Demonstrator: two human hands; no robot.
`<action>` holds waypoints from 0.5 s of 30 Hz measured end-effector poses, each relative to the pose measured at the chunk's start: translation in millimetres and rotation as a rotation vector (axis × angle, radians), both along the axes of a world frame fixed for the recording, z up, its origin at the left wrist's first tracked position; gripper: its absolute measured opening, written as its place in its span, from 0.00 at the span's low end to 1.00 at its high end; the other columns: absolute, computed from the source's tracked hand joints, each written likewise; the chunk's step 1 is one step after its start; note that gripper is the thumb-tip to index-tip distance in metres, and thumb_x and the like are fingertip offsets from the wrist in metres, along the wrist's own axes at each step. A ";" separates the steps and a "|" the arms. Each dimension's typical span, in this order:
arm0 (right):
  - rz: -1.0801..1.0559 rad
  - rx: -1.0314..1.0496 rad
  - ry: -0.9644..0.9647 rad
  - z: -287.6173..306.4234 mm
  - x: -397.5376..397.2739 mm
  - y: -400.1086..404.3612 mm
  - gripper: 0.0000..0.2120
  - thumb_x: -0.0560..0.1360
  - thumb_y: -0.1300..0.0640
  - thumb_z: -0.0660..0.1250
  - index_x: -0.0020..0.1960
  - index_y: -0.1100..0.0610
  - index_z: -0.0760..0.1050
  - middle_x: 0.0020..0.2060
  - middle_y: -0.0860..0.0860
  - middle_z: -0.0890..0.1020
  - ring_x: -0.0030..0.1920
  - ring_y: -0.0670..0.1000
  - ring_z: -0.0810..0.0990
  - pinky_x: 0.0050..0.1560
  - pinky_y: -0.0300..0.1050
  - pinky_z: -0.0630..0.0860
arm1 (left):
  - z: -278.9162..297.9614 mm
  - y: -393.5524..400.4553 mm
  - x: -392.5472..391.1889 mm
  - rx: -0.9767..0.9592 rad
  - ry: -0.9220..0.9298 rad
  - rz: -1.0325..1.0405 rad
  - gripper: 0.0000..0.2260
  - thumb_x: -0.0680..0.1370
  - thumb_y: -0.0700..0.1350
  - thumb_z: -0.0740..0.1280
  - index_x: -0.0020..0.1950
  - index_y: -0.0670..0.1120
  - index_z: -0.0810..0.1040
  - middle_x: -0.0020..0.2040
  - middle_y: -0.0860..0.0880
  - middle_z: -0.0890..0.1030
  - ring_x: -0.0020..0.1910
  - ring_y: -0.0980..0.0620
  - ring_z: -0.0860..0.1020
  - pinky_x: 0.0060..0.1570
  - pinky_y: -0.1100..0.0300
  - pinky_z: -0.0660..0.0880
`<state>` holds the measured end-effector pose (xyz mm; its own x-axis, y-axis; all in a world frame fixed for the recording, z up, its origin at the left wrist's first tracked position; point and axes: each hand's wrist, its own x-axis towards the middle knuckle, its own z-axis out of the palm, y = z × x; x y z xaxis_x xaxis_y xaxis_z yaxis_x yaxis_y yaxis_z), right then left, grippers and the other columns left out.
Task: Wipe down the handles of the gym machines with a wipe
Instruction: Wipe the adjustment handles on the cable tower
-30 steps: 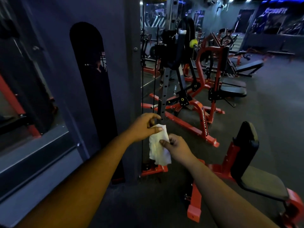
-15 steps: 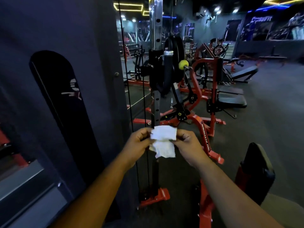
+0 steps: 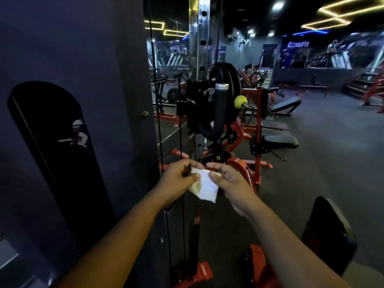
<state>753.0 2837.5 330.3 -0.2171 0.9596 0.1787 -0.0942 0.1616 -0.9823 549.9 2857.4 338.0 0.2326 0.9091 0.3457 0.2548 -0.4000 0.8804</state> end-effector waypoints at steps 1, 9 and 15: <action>-0.034 0.044 -0.042 1.0 -6.4 5.7 0.14 0.78 0.57 0.70 0.61 0.61 0.79 0.55 0.61 0.83 0.52 0.53 0.82 0.54 0.46 0.77 | 3.7 7.3 -5.8 0.040 0.030 -0.003 0.15 0.78 0.31 0.69 0.56 0.51 0.82 0.53 0.51 0.84 0.51 0.59 0.82 0.51 0.62 0.79; -0.805 0.539 -0.290 61.2 -24.2 40.5 0.02 0.83 0.58 0.63 0.56 0.54 0.72 0.47 0.42 0.77 0.46 0.37 0.76 0.43 0.33 0.70 | 36.1 69.3 -51.1 0.377 0.395 0.062 0.12 0.81 0.50 0.70 0.64 0.53 0.80 0.59 0.58 0.79 0.55 0.61 0.79 0.55 0.59 0.79; -0.938 1.101 -0.551 122.0 -17.4 85.7 0.19 0.81 0.71 0.59 0.71 0.64 0.72 0.69 0.54 0.76 0.70 0.53 0.74 0.72 0.45 0.70 | 73.8 108.6 -39.6 0.602 0.613 0.100 0.18 0.81 0.51 0.69 0.69 0.48 0.77 0.67 0.51 0.77 0.65 0.50 0.76 0.62 0.50 0.76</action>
